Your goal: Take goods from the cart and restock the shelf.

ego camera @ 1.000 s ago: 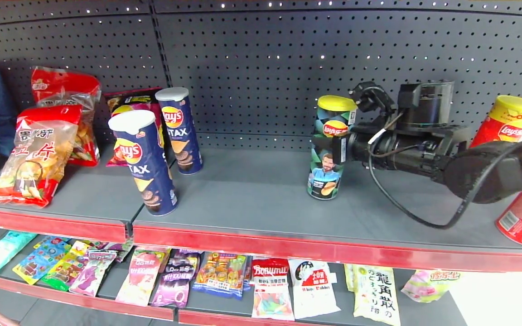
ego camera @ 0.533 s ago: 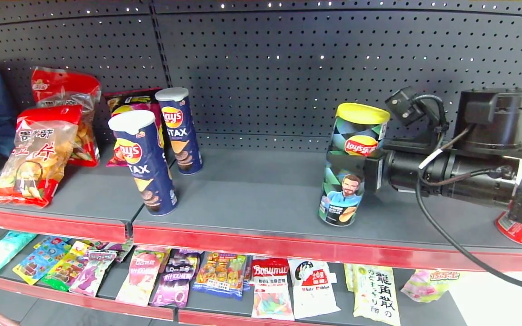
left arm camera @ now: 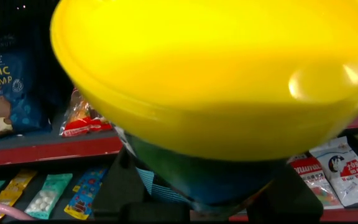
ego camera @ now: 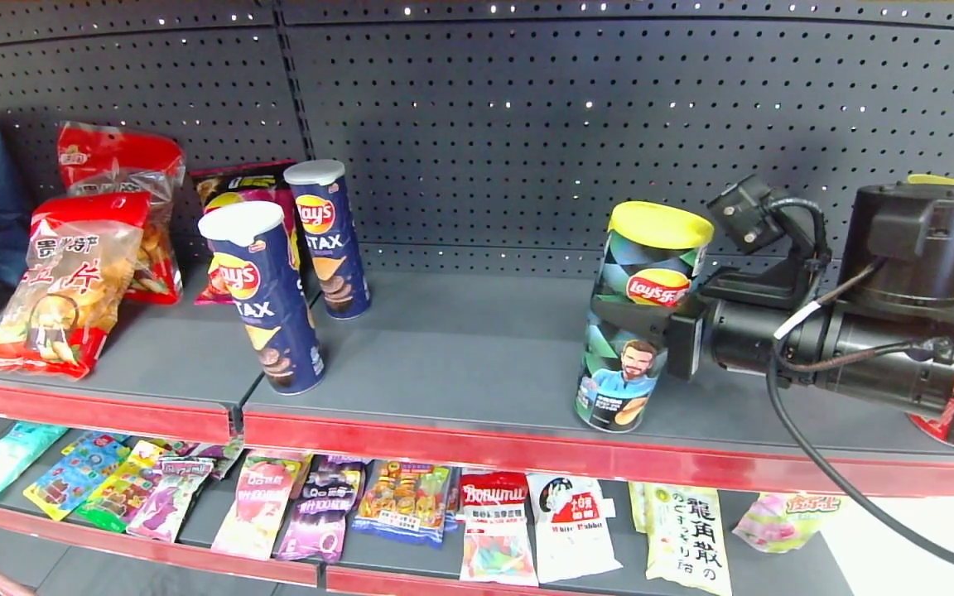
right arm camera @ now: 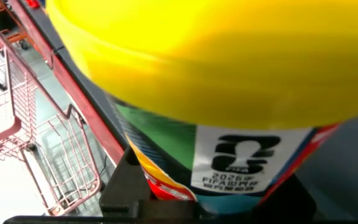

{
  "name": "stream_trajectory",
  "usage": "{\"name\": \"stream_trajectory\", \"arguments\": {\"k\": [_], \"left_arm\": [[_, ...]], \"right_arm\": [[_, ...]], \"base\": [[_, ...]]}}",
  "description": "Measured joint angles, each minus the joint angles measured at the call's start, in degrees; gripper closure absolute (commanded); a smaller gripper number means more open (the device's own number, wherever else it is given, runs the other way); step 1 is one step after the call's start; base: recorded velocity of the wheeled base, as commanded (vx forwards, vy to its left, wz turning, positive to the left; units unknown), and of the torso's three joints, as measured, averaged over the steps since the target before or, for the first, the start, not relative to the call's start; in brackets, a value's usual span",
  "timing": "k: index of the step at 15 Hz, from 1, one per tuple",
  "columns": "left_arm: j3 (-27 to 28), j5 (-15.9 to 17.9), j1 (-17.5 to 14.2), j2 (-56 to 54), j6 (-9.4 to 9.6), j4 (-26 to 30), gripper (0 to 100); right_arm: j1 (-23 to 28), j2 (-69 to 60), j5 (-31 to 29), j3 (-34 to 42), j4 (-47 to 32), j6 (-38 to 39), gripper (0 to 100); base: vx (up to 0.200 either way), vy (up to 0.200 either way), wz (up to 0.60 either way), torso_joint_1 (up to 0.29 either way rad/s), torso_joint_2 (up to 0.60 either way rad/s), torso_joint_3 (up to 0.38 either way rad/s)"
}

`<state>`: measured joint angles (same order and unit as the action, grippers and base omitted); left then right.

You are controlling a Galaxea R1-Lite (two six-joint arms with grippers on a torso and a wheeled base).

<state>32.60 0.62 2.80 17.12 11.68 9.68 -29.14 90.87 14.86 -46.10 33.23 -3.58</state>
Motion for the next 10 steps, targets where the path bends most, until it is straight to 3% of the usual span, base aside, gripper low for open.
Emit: {"name": "stream_trajectory", "arguments": {"k": [10], "left_arm": [[-0.1, 0.0, 0.0, -0.1, 0.0, 0.0, 100]], "right_arm": [[-1.1, 2.3, 0.0, -1.1, 0.0, -1.9, 100]], "base": [[0.0, 0.0, 0.0, 0.0, 0.0, 0.0]]}}
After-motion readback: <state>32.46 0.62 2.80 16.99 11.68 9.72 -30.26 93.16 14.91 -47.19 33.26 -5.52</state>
